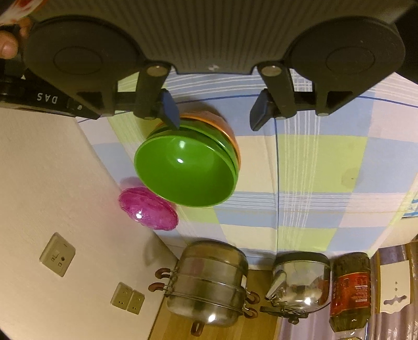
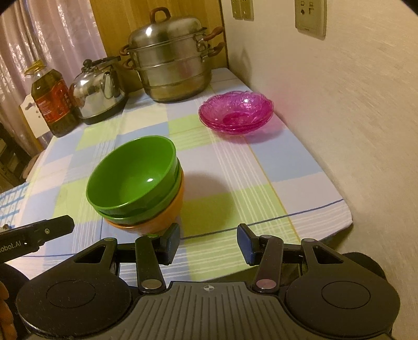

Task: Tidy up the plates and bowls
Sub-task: 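Pull both tools back and reposition them at the bowl stack rim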

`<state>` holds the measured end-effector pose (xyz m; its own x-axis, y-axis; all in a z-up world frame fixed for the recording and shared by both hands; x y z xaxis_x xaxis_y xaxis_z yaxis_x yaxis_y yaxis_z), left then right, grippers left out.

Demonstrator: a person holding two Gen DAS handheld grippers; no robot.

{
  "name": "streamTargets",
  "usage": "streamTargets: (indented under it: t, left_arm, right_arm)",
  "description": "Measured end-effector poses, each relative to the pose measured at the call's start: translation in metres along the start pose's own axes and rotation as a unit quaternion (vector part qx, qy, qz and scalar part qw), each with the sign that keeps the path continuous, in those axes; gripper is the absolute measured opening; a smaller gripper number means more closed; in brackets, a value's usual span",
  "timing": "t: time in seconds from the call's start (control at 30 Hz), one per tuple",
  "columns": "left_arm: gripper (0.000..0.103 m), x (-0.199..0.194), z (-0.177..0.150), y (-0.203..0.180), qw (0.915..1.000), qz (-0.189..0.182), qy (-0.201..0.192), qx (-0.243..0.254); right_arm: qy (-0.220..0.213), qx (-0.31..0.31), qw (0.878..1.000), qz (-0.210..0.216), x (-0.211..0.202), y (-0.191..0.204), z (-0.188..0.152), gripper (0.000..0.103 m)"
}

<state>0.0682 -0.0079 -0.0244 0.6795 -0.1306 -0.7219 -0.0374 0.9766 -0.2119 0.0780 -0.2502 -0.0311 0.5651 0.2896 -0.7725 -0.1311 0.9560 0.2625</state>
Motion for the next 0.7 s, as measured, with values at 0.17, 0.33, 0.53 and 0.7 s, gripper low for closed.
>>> streamTargets:
  t: [0.17, 0.33, 0.53, 0.7]
  left_arm:
    - [0.056, 0.000, 0.001, 0.002, 1.0000, 0.007, -0.003, 0.004]
    - [0.056, 0.007, 0.005, 0.008, 0.9999, 0.003, 0.010, -0.006]
    - [0.056, 0.022, 0.019, 0.018, 0.9994, 0.009, 0.024, -0.024]
    - [0.056, 0.041, 0.031, 0.026, 0.9989, 0.001, 0.031, -0.036]
  right_arm:
    - [0.000, 0.003, 1.000, 0.003, 0.001, -0.002, 0.000, 0.049]
    - [0.000, 0.013, 1.000, 0.012, 0.002, -0.003, 0.005, 0.048]
    - [0.001, 0.031, 0.999, 0.038, 0.009, -0.001, 0.020, 0.048]
    - [0.006, 0.043, 0.997, 0.062, 0.025, 0.002, 0.037, 0.048]
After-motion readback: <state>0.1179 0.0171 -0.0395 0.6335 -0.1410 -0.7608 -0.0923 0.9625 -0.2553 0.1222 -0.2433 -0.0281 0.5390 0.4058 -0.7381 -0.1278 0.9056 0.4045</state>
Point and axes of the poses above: each gripper's, at about its wrist camera, not at the fingertips, and x roughly the way its jaws point, y to its left, z to its top, the point moved 2 cm from there along x, roughly the way its jaws point, and after that the axes turned 1 degree about z, right-handed, at the moved point
